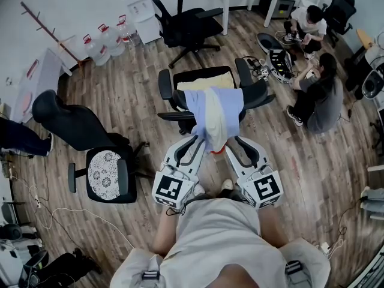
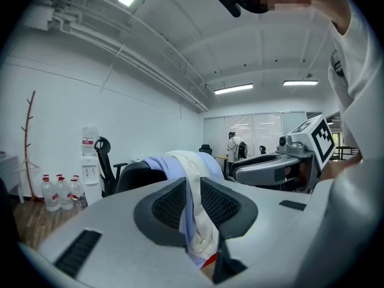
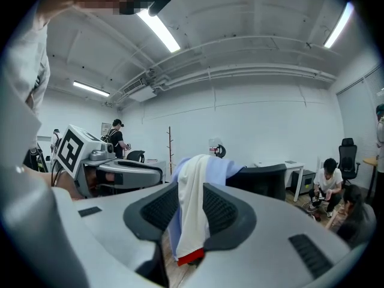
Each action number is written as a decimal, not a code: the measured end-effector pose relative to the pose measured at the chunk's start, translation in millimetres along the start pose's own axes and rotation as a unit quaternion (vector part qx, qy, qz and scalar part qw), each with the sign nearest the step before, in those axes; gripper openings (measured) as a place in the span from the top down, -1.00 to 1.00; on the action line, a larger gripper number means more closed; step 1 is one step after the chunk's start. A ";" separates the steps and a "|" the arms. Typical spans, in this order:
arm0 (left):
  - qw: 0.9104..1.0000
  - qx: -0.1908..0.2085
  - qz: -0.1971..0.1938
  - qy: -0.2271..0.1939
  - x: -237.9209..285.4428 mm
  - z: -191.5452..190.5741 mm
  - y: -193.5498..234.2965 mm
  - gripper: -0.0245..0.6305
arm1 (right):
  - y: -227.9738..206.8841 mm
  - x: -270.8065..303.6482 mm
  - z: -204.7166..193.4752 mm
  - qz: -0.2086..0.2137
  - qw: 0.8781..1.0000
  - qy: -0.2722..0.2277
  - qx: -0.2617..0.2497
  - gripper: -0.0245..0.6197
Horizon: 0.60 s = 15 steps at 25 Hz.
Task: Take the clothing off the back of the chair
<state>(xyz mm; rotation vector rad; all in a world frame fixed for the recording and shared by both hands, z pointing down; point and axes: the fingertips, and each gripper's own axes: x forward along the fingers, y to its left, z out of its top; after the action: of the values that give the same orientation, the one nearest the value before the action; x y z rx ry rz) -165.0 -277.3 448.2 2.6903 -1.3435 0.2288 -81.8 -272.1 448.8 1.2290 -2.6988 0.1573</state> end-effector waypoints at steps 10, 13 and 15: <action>1.000 -0.005 0.003 0.009 4.2 -8.2 3.0 0.55 | -7.3 -0.5 -4.2 -0.009 1.000 0.005 0.005 0.39; 1.000 -0.007 0.003 0.012 6.4 -11.2 4.3 0.53 | -7.9 1.9 -6.5 -0.005 1.000 0.007 0.003 0.36; 1.000 -0.008 0.004 0.013 8.3 -12.5 5.0 0.51 | -9.1 3.5 -8.0 -0.004 1.000 0.010 0.005 0.33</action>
<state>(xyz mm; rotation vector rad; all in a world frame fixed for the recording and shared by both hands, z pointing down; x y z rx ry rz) -165.1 -284.6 462.2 2.6596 -1.3432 0.2527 -76.3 -279.3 457.5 1.2342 -2.6795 0.1800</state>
